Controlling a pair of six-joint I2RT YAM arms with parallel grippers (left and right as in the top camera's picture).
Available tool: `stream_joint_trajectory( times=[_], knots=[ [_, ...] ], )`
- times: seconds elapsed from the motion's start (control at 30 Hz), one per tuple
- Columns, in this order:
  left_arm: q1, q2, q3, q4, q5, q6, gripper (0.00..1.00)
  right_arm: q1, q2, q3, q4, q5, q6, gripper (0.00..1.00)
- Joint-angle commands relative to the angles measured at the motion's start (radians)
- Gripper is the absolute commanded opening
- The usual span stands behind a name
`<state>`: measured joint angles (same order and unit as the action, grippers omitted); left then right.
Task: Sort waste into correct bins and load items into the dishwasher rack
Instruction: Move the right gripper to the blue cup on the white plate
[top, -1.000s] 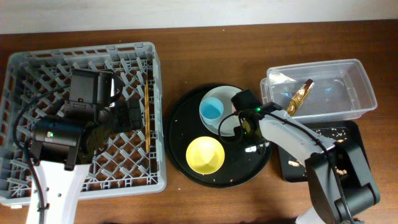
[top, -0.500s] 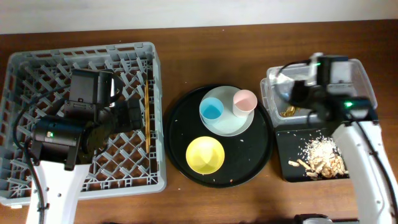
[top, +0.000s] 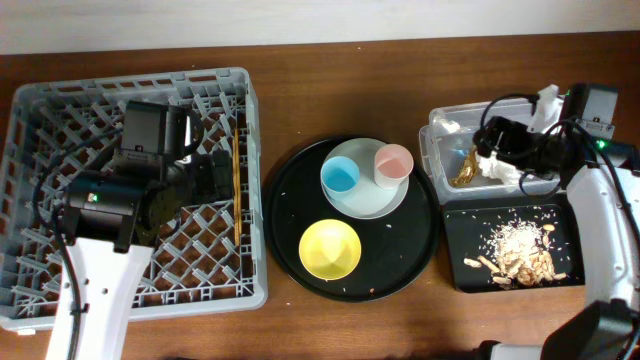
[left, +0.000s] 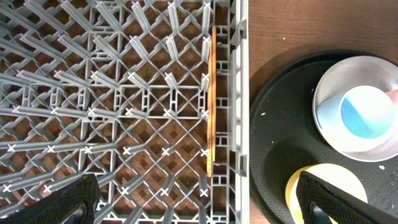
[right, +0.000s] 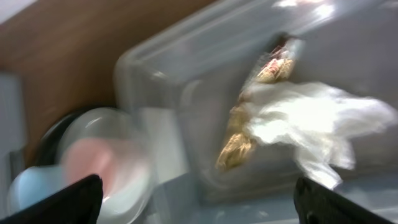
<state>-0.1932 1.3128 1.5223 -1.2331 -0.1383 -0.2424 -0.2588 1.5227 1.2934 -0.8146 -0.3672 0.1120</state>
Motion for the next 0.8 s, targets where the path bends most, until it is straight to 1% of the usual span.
stream_joint_trajectory(
  times=[0.0, 0.17, 0.23, 0.27, 0.3, 0.33, 0.43, 0.47, 0.53, 0.6, 0.77],
  knots=[
    [0.0, 0.002, -0.003, 0.014, 0.01, -0.003, 0.99, 0.176, -0.063, 0.106, -0.09, -0.079, -0.146, 0.99],
    [0.0, 0.002, -0.003, 0.031, 0.01, -0.034, 0.99, 0.467, -0.056, 0.106, -0.081, -0.04, -0.145, 0.99],
    [0.0, 0.002, -0.003, 0.034, 0.01, -0.034, 0.99, 0.584, -0.052, 0.106, -0.057, 0.035, -0.131, 0.73],
    [0.0, 0.002, -0.003, 0.036, 0.01, -0.034, 0.99, 0.657, -0.047, 0.106, -0.048, 0.126, -0.097, 0.54],
    [0.0, 0.002, -0.003, 0.036, 0.008, -0.034, 0.99, 0.7, -0.042, 0.106, -0.045, 0.182, -0.082, 0.44],
    [0.0, 0.002, -0.003, 0.035, -0.007, -0.054, 0.99, 0.751, -0.034, 0.106, -0.044, 0.252, -0.072, 0.43],
    [0.0, 0.002, -0.003, 0.038, -0.056, -0.11, 0.99, 0.87, 0.013, 0.106, -0.026, 0.422, -0.071, 0.43],
    [0.0, 0.002, -0.003, 0.043, -0.059, -0.113, 0.99, 0.892, 0.029, 0.105, -0.019, 0.455, -0.071, 0.44],
    [0.0, 0.002, -0.003, 0.05, -0.059, -0.113, 0.99, 0.942, 0.089, 0.106, 0.001, 0.548, -0.071, 0.49],
    [0.0, 0.002, -0.003, 0.047, -0.06, -0.113, 0.99, 0.961, 0.138, 0.106, 0.013, 0.599, -0.071, 0.5],
    [0.0, 0.002, -0.003, 0.045, -0.061, -0.112, 0.99, 0.966, 0.267, 0.106, 0.08, 0.599, -0.071, 0.5]
  ],
)
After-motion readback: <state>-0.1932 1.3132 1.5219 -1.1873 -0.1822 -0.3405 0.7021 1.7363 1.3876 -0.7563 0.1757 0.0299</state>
